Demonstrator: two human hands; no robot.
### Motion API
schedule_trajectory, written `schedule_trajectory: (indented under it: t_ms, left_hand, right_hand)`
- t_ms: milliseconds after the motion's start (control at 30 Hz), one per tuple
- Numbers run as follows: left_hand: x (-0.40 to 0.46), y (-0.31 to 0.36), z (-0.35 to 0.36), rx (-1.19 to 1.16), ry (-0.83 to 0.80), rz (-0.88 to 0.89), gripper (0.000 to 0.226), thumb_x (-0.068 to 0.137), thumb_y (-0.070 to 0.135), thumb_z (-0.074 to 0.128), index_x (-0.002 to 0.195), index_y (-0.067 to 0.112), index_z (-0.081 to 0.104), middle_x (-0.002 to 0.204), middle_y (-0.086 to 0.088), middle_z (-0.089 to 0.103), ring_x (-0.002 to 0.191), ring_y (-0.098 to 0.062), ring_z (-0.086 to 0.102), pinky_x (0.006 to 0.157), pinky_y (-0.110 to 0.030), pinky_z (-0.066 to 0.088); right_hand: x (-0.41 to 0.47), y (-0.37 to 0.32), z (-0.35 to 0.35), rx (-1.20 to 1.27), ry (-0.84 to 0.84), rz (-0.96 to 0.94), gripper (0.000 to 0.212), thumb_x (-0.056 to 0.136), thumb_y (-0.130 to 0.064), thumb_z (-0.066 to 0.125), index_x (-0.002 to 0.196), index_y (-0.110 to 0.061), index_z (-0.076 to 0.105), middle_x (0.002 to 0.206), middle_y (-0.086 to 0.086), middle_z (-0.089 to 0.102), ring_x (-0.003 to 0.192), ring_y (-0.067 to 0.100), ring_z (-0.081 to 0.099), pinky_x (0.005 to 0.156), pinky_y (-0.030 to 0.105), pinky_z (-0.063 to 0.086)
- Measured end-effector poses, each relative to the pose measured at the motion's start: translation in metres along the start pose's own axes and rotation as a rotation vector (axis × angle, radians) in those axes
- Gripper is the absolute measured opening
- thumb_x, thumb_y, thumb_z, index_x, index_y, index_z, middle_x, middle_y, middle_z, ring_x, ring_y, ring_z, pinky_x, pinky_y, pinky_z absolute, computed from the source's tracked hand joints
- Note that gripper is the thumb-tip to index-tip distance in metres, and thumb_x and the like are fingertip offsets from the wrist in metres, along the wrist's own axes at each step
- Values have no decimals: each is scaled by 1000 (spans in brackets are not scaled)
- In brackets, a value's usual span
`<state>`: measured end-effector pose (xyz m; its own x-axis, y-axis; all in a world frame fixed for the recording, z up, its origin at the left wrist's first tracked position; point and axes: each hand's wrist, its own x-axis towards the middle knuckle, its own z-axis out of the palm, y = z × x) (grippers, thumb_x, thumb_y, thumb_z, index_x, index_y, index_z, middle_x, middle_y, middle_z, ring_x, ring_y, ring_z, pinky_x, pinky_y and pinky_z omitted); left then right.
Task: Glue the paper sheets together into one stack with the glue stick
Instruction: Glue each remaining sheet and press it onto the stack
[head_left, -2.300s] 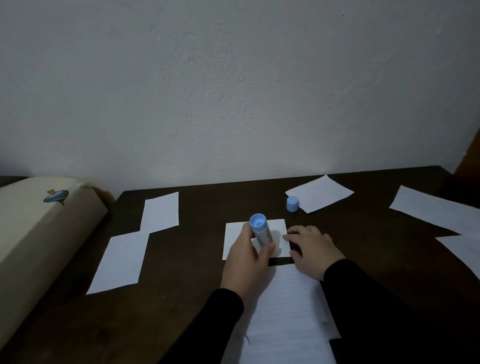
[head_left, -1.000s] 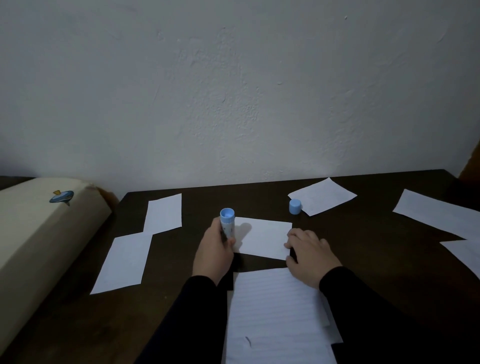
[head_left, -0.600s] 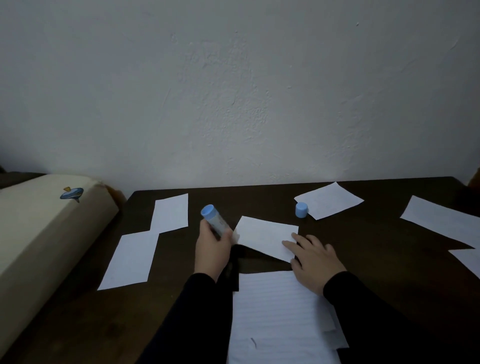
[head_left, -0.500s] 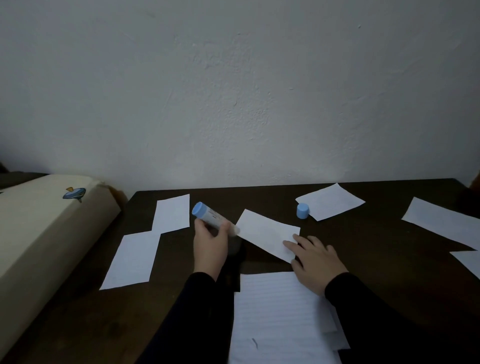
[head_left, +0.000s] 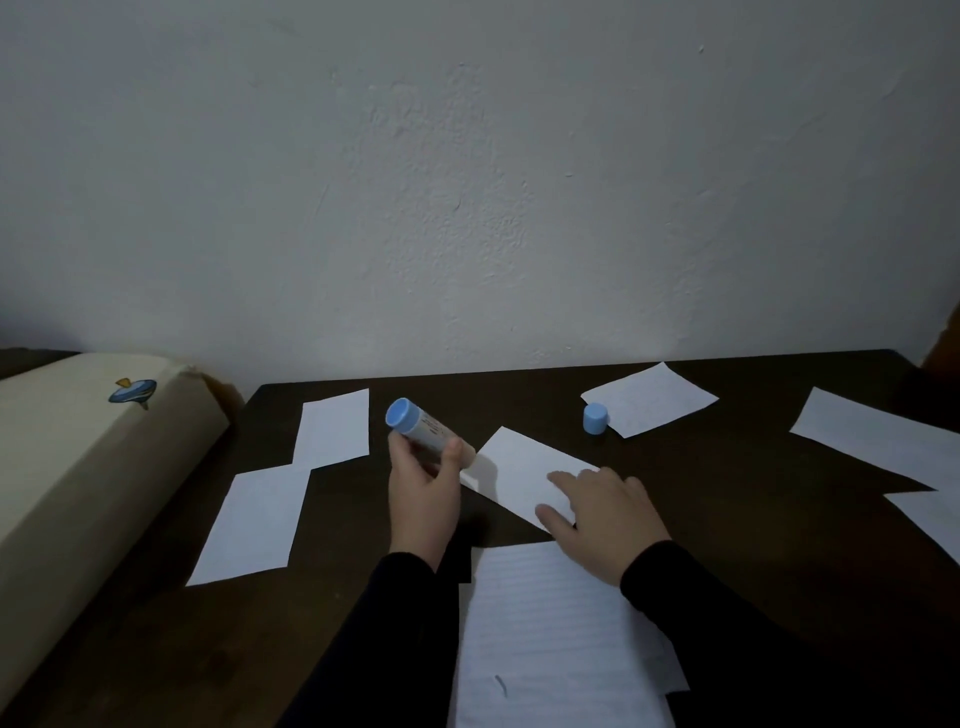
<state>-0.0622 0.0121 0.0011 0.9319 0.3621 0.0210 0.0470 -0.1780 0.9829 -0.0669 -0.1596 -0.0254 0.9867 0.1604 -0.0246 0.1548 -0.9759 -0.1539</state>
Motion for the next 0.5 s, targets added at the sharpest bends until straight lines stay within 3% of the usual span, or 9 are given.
schedule_trajectory:
  t_ms: [100, 267, 500]
  left_hand:
    - [-2, 0, 2, 16, -22, -6, 58, 93, 25, 59, 143, 27, 30, 141, -1, 45, 132, -21, 41, 103, -39, 39]
    - [-4, 0, 0, 30, -35, -8, 55, 93, 25, 59, 141, 26, 32, 139, -2, 46, 130, -22, 42, 102, -39, 40]
    - [-6, -1, 4, 81, -98, 14, 54, 92, 25, 60, 139, 29, 32, 139, 0, 46, 131, -20, 42, 99, -36, 41]
  right_hand:
    - [0, 6, 0, 45, 79, -57, 48, 99, -44, 36, 145, -31, 33, 126, -4, 47, 111, 12, 43, 93, 30, 39]
    - [5, 26, 10, 64, 28, 43, 53, 98, -42, 39, 148, -27, 29, 148, -4, 31, 131, 15, 32, 105, 34, 33]
    - [24, 28, 8, 82, 29, 213, 59, 95, -55, 40, 145, -22, 36, 137, 1, 42, 126, 18, 38, 103, 37, 34]
